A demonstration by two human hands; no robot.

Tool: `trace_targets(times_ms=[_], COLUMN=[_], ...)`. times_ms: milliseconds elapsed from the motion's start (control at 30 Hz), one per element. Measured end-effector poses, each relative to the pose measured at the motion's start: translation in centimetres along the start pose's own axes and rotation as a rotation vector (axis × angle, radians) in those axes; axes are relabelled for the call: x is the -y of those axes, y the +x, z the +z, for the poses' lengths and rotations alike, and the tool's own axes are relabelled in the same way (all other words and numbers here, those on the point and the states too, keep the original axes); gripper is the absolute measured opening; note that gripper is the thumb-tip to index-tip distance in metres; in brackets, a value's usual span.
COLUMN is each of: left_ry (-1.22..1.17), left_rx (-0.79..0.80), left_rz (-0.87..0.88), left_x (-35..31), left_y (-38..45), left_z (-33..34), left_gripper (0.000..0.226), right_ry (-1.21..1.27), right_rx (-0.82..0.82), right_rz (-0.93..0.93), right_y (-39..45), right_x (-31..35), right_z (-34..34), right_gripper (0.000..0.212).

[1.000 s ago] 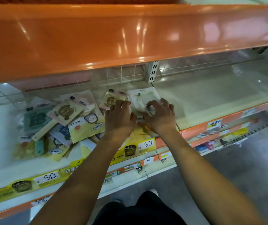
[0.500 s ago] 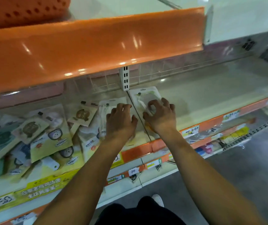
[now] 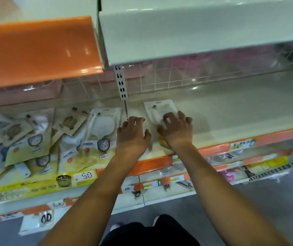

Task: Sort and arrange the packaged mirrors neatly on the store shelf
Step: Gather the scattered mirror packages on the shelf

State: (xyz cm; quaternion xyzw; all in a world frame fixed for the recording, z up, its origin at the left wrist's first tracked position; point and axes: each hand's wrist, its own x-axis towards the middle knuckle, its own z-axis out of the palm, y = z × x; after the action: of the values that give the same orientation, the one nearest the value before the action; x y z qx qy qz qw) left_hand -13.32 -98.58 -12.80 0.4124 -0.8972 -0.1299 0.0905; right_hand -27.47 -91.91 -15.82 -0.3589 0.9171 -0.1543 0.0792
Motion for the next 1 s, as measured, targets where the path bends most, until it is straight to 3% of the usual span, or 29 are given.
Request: trace_targets(times_ms=[467,1000], left_ry=[-0.032,-0.035], left_rx=[0.016,0.004], left_rz=[0.013,-0.029], left_x=[0.0,0.4], left_y=[0.8,0.8], left_z=[0.2,0.2], left_gripper=[0.041,0.041], right_ry=[-0.003,0.067], right_rx=[0.004,0.116], right_rz=[0.010,0.003], right_y=[-0.2,-0.7], right_x=[-0.7,-0.1], right_z=[0.3,0.4], right_gripper=[0.053,0.057])
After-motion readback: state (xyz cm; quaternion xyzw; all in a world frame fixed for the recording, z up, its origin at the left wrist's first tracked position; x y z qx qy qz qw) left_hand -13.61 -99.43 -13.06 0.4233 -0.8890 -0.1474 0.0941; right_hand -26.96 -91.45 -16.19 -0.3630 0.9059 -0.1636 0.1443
